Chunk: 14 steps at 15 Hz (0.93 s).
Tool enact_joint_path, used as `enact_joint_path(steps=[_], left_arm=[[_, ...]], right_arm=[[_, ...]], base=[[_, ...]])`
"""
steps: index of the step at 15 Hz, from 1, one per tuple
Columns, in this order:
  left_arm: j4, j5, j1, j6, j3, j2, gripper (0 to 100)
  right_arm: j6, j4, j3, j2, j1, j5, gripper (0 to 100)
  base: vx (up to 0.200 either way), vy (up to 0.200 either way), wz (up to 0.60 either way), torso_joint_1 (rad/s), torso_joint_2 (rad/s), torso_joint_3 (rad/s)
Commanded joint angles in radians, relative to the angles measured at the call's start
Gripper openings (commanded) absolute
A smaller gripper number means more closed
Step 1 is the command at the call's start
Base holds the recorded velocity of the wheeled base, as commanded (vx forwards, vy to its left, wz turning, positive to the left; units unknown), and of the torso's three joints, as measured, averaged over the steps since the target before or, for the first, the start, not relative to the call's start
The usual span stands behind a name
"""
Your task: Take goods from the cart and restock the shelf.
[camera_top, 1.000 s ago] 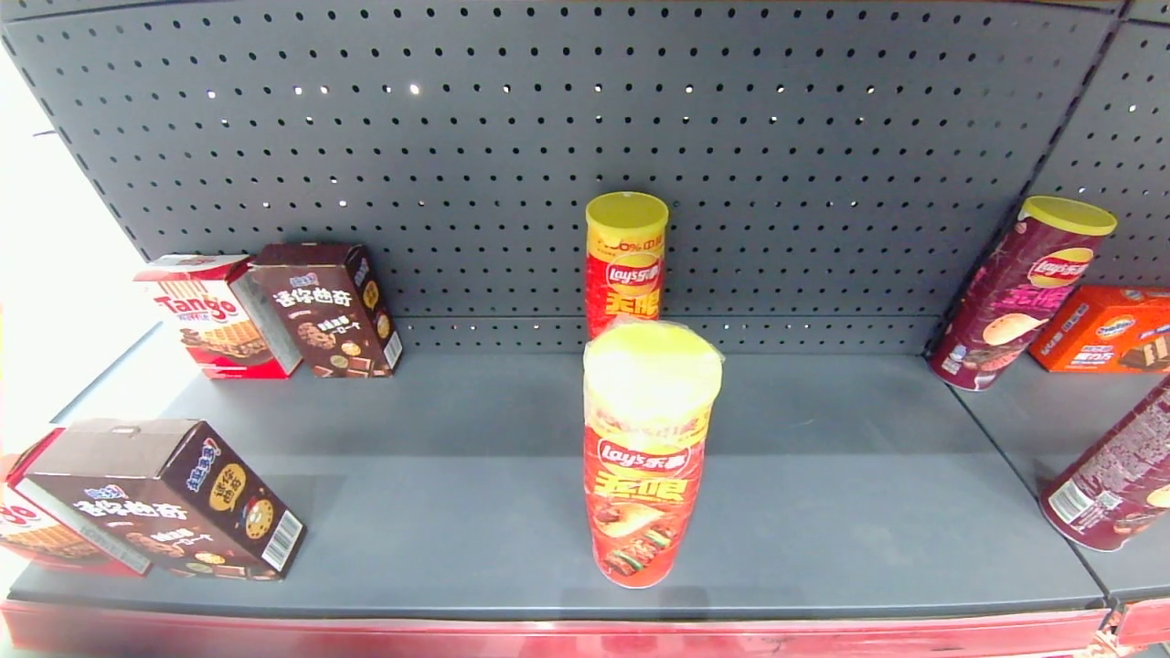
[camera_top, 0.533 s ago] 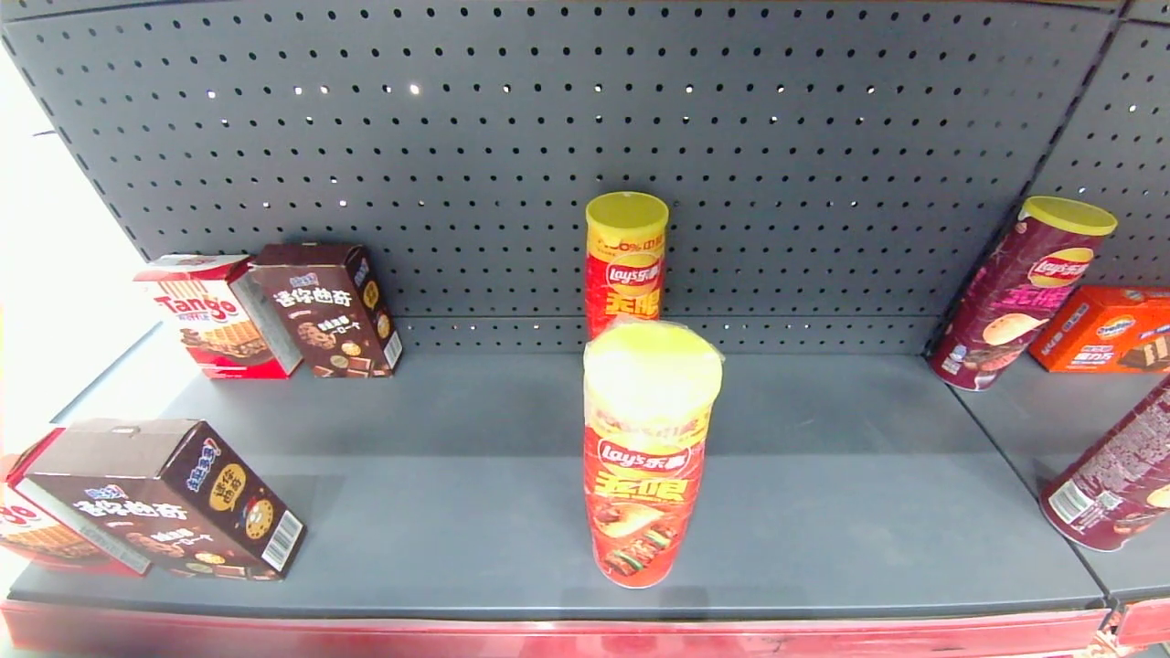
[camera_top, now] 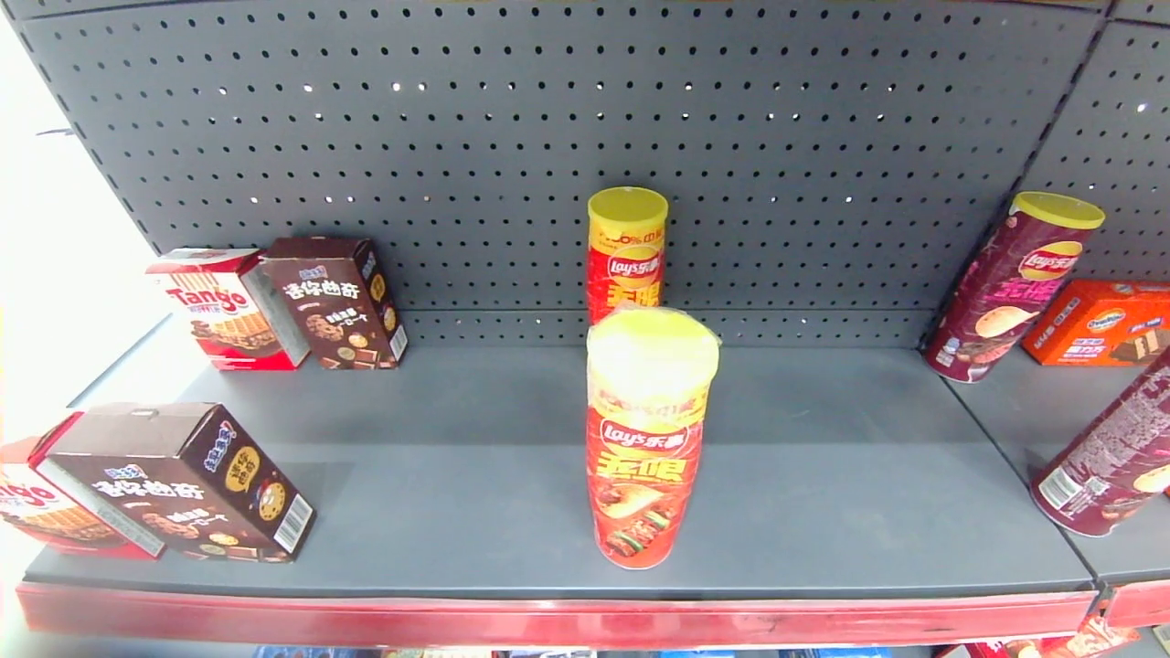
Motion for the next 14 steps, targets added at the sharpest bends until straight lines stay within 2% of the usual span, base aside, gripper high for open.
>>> enact_joint_path(steps=[1, 14], left_arm=[[0.0, 0.001, 0.0, 0.0, 0.0, 0.0, 100], [0.0, 0.007, 0.0, -0.006, 0.0, 0.0, 100]], right_arm=[[0.0, 0.0, 0.0, 0.002, 0.0, 0.002, 100], [-0.008, 0.0, 0.0, 0.002, 0.0, 0.007, 100]], base=[[0.0, 0.0, 0.0, 0.0, 0.0, 0.0], [0.0, 0.0, 0.0, 0.0, 0.0, 0.0]])
